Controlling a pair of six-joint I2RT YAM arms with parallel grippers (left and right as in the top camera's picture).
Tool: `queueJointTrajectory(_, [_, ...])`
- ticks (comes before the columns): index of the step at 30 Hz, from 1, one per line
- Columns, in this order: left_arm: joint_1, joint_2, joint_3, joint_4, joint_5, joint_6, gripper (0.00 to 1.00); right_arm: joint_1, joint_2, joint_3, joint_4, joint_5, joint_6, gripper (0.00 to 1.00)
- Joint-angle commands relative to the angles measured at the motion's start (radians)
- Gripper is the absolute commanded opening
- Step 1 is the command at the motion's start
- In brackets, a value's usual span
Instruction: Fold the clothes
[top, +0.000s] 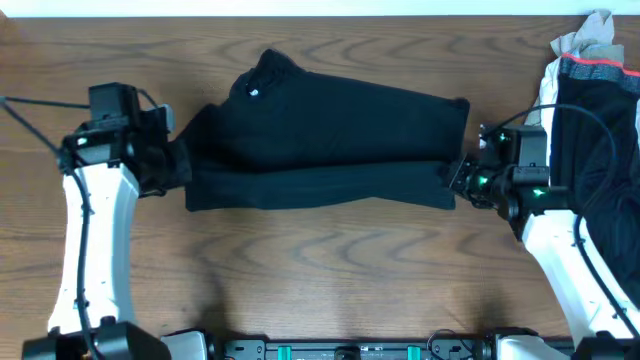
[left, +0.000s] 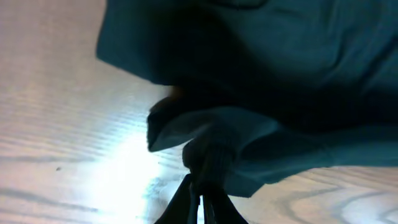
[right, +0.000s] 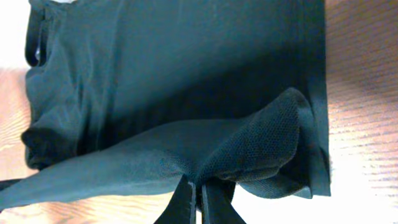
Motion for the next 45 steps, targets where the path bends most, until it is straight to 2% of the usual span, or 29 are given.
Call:
queueJointTrajectory(1, [-0.028, 0.060, 0.019, 0.029, -0.020, 0.026, 0.07, -0.010, 0.042, 0.021, 0.024, 0.007, 0.007, 0.01])
queueJointTrajectory(12, [-0.038, 0.219, 0.019, 0.260, -0.041, 0.033, 0.08, -0.010, 0.115, 0.021, 0.219, 0.008, 0.016, 0.03])
queueJointTrajectory(13, [-0.039, 0.229, 0.019, 0.273, -0.041, 0.032, 0.13, -0.010, 0.121, 0.021, 0.220, 0.008, 0.016, 0.07])
queueJointTrajectory(15, [-0.038, 0.241, 0.019, 0.284, -0.042, 0.032, 0.32, -0.010, 0.129, 0.021, 0.216, 0.018, 0.014, 0.33])
queueJointTrajectory(16, [-0.038, 0.241, 0.019, 0.283, -0.043, 0.032, 0.38, -0.013, 0.130, 0.021, 0.209, 0.023, 0.014, 0.40])
queueJointTrajectory(17, [-0.036, 0.238, 0.020, 0.275, -0.043, 0.032, 0.44, -0.018, 0.130, 0.021, 0.203, 0.023, 0.012, 0.42])
queueJointTrajectory(18, [-0.034, 0.233, 0.021, 0.265, -0.043, 0.032, 0.54, -0.026, 0.130, 0.021, 0.199, 0.022, 0.003, 0.44])
queueJointTrajectory(23, [-0.024, 0.203, 0.021, 0.142, -0.043, 0.031, 0.65, -0.082, 0.130, 0.021, 0.138, -0.029, -0.047, 0.48])
queueJointTrajectory(26, [-0.023, 0.204, 0.011, 0.049, -0.042, 0.016, 0.65, -0.106, 0.130, 0.021, 0.055, -0.076, -0.124, 0.47])
queueJointTrajectory(29, [-0.025, 0.204, -0.034, 0.042, -0.042, 0.017, 0.65, -0.105, 0.130, 0.021, -0.033, -0.074, -0.170, 0.47])
queueJointTrajectory(36, [-0.025, 0.206, -0.191, 0.215, -0.042, 0.016, 0.65, -0.103, 0.133, 0.019, -0.161, 0.010, -0.187, 0.46])
queueJointTrajectory(41, [-0.025, 0.207, -0.284, 0.349, -0.043, 0.021, 0.65, -0.103, 0.149, 0.019, -0.208, 0.064, -0.187, 0.53])
queueJointTrajectory(43, [-0.025, 0.207, -0.316, 0.403, -0.043, 0.035, 0.57, -0.101, 0.161, 0.019, -0.207, 0.063, -0.187, 0.54])
queueJointTrajectory(45, [-0.025, 0.207, -0.340, 0.448, -0.043, 0.040, 0.36, -0.096, 0.175, 0.019, -0.208, 0.062, -0.187, 0.54])
